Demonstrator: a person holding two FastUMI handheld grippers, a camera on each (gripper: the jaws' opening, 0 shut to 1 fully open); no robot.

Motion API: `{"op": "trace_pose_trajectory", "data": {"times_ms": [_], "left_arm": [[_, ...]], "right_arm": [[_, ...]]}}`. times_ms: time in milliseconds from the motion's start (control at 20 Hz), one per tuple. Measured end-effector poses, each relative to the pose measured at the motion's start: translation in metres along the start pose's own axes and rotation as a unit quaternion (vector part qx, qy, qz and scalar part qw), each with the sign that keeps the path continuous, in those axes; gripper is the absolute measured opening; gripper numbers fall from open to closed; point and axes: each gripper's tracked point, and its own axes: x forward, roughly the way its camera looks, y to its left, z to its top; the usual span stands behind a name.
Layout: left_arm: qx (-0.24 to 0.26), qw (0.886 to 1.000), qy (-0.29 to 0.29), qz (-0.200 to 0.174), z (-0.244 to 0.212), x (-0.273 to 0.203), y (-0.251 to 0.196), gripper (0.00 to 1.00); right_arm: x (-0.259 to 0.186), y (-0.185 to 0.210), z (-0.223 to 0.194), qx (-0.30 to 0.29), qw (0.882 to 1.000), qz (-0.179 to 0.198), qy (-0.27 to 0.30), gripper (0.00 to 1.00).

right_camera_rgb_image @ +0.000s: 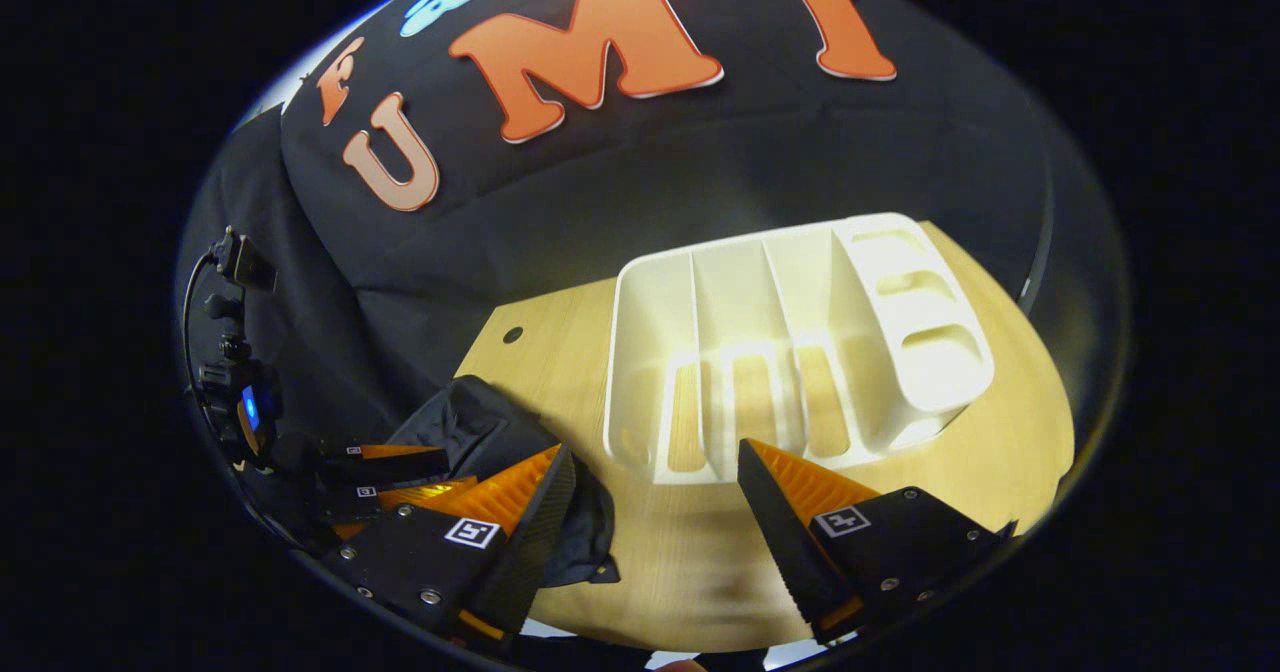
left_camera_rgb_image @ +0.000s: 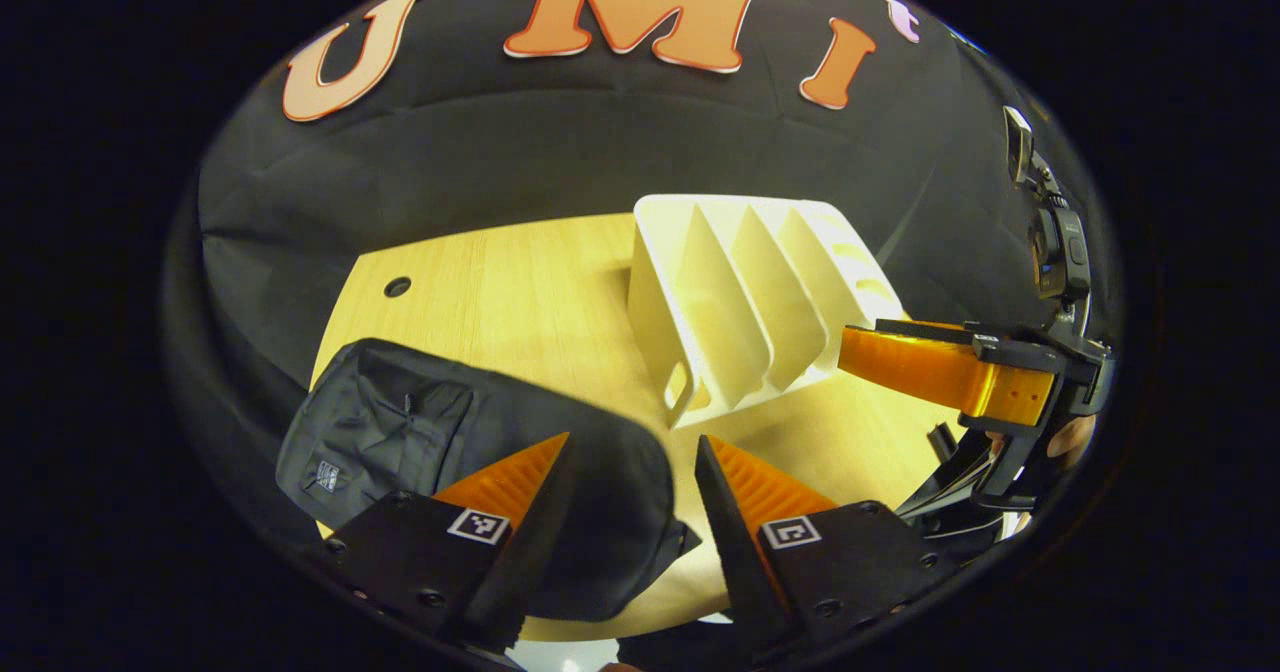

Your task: Open the schoolbag, grab two books from the bookshelf and put them into the schoolbag.

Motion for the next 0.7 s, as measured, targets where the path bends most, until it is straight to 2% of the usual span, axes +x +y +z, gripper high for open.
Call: {"op": "trace_pose_trajectory", "data": {"times_ms": [150, 300, 550, 700], "left_arm": [[0.007, 0.998, -0.053, 0.015, 0.029, -0.01, -0.018, 0.83], [-0.008, 0.992, -0.123, 0.025, 0.062, -0.025, -0.039, 0.96], [-0.003, 0.967, -0.245, 0.066, 0.115, -0.063, -0.066, 0.98], [-0.016, 0.955, -0.289, 0.073, 0.129, -0.081, -0.079, 0.98]], "right_arm": [[-0.018, -0.011, 0.034, -0.028, 0.998, -0.009, -0.047, 0.98], [-0.04, -0.021, 0.067, -0.05, 0.993, -0.019, -0.101, 0.98], [-0.087, -0.032, 0.112, -0.108, 0.975, -0.036, -0.192, 0.98], [-0.096, -0.031, 0.12, -0.126, 0.969, -0.031, -0.211, 0.98]]}}
